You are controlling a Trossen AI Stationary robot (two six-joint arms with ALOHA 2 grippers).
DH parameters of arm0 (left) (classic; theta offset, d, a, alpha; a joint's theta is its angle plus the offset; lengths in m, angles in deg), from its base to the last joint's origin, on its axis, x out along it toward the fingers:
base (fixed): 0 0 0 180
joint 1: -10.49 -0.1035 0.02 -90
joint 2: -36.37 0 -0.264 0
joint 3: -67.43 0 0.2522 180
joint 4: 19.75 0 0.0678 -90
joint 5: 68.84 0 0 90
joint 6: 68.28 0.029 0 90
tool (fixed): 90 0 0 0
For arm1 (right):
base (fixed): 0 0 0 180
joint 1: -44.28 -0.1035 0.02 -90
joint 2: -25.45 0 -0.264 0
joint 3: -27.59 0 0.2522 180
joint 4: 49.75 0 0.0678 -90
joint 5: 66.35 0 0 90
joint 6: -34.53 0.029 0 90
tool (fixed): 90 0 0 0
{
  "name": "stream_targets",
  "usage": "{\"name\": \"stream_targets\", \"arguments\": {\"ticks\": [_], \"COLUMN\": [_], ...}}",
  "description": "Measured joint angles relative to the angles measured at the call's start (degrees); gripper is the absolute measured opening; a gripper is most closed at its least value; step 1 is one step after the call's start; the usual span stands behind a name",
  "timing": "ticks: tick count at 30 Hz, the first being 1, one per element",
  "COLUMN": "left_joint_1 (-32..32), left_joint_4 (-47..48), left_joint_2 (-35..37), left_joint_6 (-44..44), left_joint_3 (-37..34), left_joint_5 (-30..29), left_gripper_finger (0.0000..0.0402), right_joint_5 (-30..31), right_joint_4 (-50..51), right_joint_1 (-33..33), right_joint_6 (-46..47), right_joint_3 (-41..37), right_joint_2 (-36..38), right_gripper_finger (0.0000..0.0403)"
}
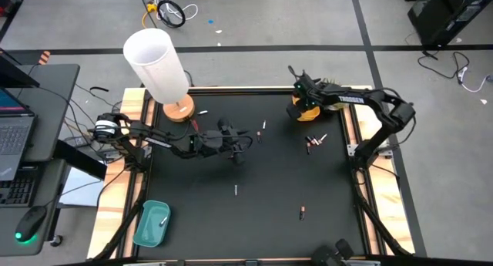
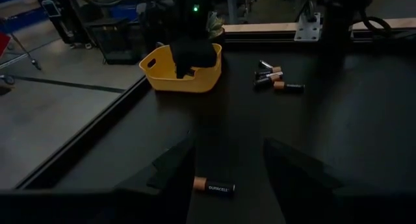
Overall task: Sort batteries
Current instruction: Put the black battery into the yellow bin
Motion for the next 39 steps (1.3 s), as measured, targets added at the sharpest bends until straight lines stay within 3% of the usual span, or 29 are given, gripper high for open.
{"name": "stream_targets", "arguments": {"ticks": [4,9,15,19,25,31,35,39], "left_joint_1": [0.0,0.0,0.09,0.09,0.11,1.0,1.92,1.99], "left_joint_4": [0.01,-0.1,-1.93,-1.7,-1.24,-0.92,0.53,2.81], "left_joint_2": [0.0,0.0,0.0,0.0,0.0,0.0,0.0,0.0], "left_joint_6": [0.0,-0.18,0.18,0.3,-0.44,-1.25,0.08,1.51], "left_joint_3": [0.0,0.0,0.0,0.0,0.0,0.0,0.0,0.0], "left_joint_5": [-0.01,-0.02,-0.02,-0.02,-0.02,-0.18,-0.09,-0.07], "left_gripper_finger": [0.0195,0.0195,0.0183,0.0171,0.0161,0.0161,0.0161,0.0161], "right_joint_5": [0.0,0.14,0.46,0.65,10.05,12.18,13.91,13.76], "right_joint_4": [-0.02,0.17,-0.58,2.15,5.19,4.67,4.13,-0.16], "right_joint_1": [0.0,0.0,-0.57,-5.03,-22.75,-44.4,-59.97,-73.33], "right_joint_6": [0.0,-1.22,-1.64,-1.83,2.79,22.53,35.12,39.94], "right_joint_3": [0.0,0.0,0.0,0.0,-4.5,-13.34,-14.99,-14.99], "right_joint_2": [-0.2,1.89,9.87,17.25,24.23,27.4,27.72,27.09], "right_gripper_finger": [0.0101,0.0105,0.0106,0.0106,0.0107,0.0107,0.0107,0.0107]}}
